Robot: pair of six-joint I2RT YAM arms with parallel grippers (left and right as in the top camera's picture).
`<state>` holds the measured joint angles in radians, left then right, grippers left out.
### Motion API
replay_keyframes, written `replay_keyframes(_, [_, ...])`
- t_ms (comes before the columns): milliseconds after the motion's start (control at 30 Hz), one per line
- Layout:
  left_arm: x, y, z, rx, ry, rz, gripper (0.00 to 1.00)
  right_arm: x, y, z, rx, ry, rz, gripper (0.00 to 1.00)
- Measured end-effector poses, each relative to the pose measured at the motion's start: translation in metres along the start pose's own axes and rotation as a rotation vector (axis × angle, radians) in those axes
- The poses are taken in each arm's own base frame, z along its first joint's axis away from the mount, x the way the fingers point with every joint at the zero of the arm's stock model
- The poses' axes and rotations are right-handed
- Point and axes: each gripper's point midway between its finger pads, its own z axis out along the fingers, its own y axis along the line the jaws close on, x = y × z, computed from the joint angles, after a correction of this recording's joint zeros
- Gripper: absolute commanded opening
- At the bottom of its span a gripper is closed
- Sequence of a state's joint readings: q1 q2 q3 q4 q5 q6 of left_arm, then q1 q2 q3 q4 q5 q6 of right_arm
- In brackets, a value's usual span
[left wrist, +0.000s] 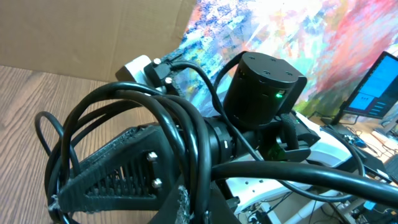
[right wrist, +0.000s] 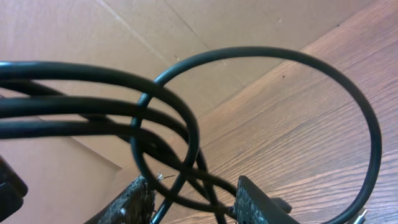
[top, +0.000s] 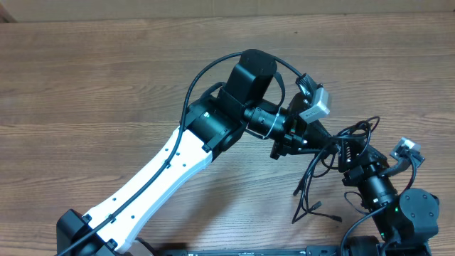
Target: Untangle cables
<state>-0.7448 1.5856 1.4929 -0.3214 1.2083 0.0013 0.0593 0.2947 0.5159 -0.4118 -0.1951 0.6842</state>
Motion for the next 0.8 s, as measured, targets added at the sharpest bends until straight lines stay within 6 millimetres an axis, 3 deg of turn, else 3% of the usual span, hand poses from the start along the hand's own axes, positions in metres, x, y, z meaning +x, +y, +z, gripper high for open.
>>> replay_keyframes(33, [0.0, 0.0, 0.0, 0.002, 0.0, 0.0, 0.04, 0.0, 0.0, 0.0, 0.001, -0.001, 0.003, 0.17])
replay_keyframes(167, [0.0, -0.002, 0.0, 0.011, -0.001, 0.001, 0.04, 0.0, -0.001, 0.0, 0.003, 0.0, -0.002, 0.04])
replay_keyframes(633, [-0.001, -0.004, -0.001, 0.028, -0.003, 0.003, 0.04, 0.002, -0.006, 0.0, 0.027, 0.004, 0.001, 0.04])
replay_keyframes(800, [-0.003, 0.004, -0.011, -0.001, -0.016, -0.001, 0.04, 0.003, -0.008, 0.0, 0.037, 0.006, 0.003, 0.04])
